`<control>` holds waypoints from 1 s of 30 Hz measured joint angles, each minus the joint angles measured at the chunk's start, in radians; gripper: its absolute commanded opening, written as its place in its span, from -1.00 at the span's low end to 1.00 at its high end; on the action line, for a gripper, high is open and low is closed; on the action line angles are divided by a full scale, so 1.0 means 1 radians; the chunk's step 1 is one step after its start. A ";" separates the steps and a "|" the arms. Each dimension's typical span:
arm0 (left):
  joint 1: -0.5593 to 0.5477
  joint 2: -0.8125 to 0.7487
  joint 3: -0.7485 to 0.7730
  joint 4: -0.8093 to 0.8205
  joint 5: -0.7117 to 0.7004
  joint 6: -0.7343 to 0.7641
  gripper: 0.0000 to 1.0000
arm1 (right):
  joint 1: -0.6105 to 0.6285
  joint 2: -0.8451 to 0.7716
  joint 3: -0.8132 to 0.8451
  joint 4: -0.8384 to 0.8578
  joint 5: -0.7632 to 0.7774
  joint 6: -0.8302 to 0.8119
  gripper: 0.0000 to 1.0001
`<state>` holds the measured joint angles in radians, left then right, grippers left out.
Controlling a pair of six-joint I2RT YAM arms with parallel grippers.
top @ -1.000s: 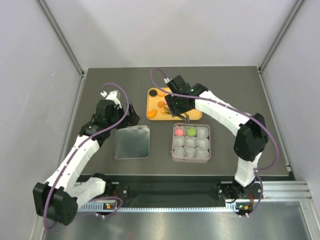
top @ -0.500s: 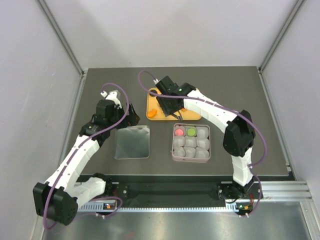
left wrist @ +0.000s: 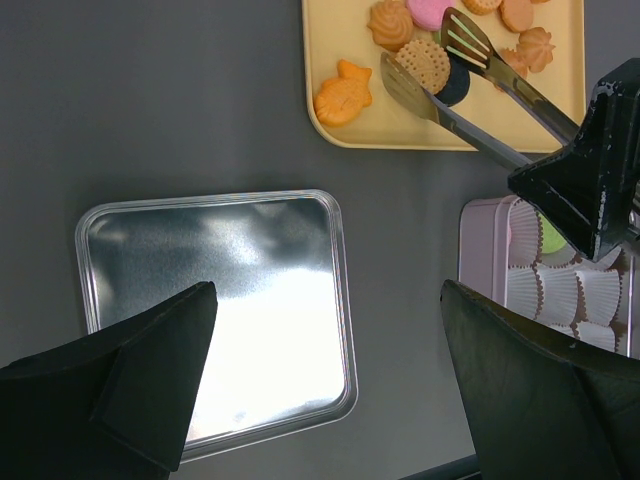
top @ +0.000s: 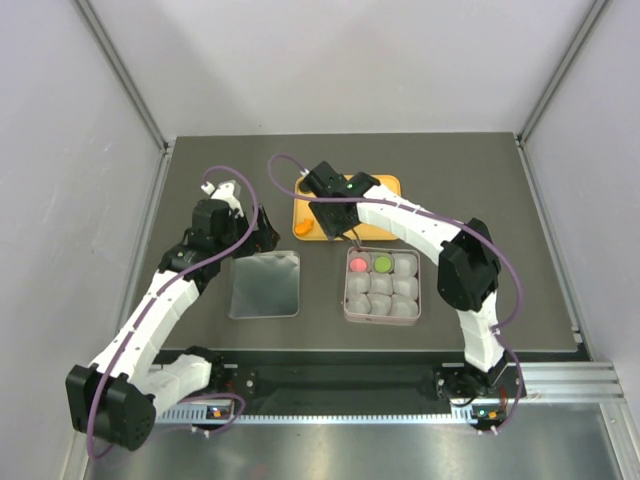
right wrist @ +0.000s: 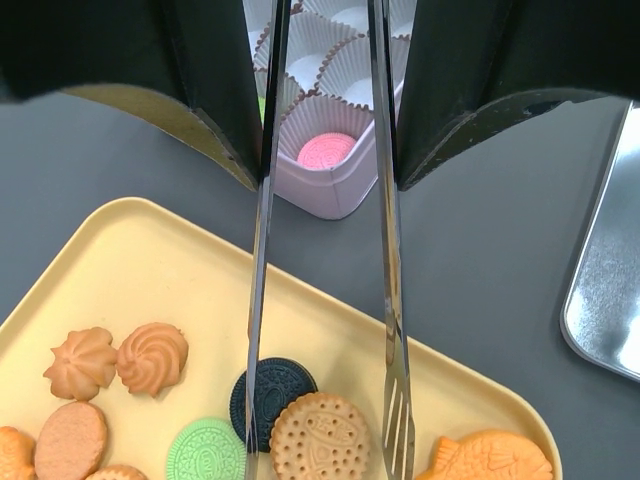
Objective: Pack the cookies
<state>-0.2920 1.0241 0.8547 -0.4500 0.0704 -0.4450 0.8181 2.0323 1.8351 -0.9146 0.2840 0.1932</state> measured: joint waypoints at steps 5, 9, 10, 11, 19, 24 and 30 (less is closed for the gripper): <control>0.000 0.000 0.000 0.000 0.000 0.000 0.96 | 0.004 0.000 0.000 -0.001 0.004 0.000 0.01; 0.000 0.000 0.000 0.000 0.000 0.000 0.96 | 0.004 0.000 0.000 -0.003 0.006 0.000 -0.05; 0.000 0.000 0.000 0.000 0.000 0.000 0.96 | 0.004 0.000 0.000 -0.003 0.008 0.000 -0.06; 0.000 0.000 0.000 0.000 0.000 0.000 0.96 | 0.004 0.000 0.000 -0.005 0.008 0.000 -0.09; 0.000 0.000 0.000 0.000 0.000 0.000 0.96 | 0.003 0.000 0.007 -0.028 0.012 -0.001 -0.24; 0.000 0.000 0.000 0.000 0.000 0.000 0.96 | -0.007 0.000 0.047 -0.049 0.019 -0.003 -0.25; 0.000 0.000 0.000 0.000 0.000 0.000 0.96 | -0.026 -0.016 0.053 -0.056 0.018 -0.003 -0.26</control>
<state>-0.2920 1.0241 0.8547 -0.4500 0.0704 -0.4450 0.7921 2.0159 1.8877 -0.9707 0.3023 0.1898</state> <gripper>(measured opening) 0.983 0.394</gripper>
